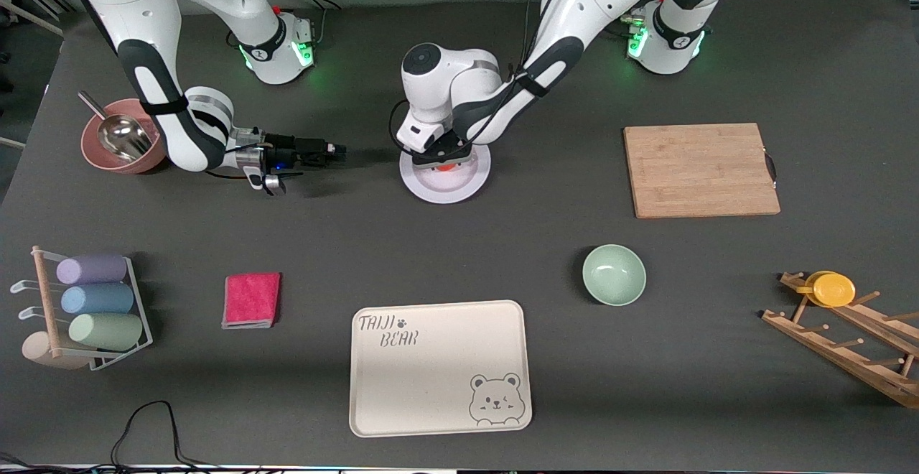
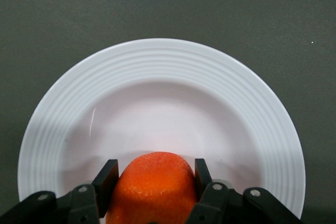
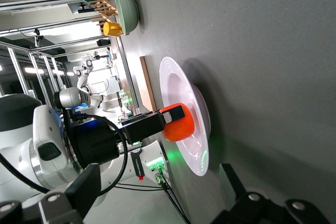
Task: Place orange and plate with both arms
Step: 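Lower the orange onto the white plate and open the left gripper, then raise the left gripper away while the right gripper nears the plate rim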
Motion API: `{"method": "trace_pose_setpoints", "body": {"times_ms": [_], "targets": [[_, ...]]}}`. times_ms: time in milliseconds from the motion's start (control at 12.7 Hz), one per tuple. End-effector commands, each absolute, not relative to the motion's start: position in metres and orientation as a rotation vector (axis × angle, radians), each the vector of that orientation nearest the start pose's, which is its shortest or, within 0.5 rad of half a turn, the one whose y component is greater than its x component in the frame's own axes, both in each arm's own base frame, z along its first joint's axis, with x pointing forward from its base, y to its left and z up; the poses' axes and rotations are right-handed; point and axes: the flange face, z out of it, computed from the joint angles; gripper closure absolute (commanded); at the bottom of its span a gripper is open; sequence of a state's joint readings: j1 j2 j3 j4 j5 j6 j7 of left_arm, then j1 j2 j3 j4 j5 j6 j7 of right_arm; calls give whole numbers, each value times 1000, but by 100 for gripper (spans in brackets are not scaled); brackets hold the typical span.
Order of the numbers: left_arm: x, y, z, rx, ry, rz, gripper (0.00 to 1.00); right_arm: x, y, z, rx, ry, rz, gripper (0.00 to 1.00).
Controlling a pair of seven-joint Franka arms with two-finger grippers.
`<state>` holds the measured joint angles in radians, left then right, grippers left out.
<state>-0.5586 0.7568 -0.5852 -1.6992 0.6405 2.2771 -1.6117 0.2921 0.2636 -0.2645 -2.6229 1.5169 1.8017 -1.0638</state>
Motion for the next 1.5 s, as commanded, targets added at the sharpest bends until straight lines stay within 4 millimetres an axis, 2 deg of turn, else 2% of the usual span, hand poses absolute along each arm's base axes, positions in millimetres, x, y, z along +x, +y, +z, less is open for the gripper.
{"method": "trace_pose_setpoints", "body": {"times_ms": [0,157,236,315,393,472,551,630,708,787,866,1023,1102,1259,1416], "targets": [[326,-587,205,-3106,-232,-164,0,370,87,152,-1866,189,145,0],[330,-584,210,-3092,-216,-175,0,371,85,154,-1863,193,139,0],[336,-582,223,-3086,-215,-189,0,371,87,153,-1864,189,143,0],[338,-580,245,-3067,-205,-214,0,374,88,154,-1864,182,136,0],[345,-574,274,-3052,-243,-211,0,374,89,154,-1866,180,137,0],[352,-569,312,-3070,-246,-176,0,373,94,151,-1868,184,137,0],[367,-552,353,-3078,-258,-131,0,369,105,144,-1870,157,132,0],[380,-532,397,-3081,-267,-89,0,368,107,138,-1870,143,104,0],[390,-506,443,-3085,-278,-59,0,367,110,137,-1864,143,97,0],[405,-474,481,-3093,-281,-34,0,365,123,137,-1861,124,103,0],[425,-426,526,-3097,-300,-19,0,363,136,137,-1857,102,93,0],[459,-341,580,-3112,-312,21,0,361,158,135,-1850,118,75,0],[474,-302,598,-3125,-301,55,0,363,167,135,-1849,103,52,0],[502,-231,624,-3124,-273,79,0,364,175,123,-1876,58,5,0],[519,-171,641,-3137,-276,35,0,362,174,119,-1882,27,-25,0]]}}
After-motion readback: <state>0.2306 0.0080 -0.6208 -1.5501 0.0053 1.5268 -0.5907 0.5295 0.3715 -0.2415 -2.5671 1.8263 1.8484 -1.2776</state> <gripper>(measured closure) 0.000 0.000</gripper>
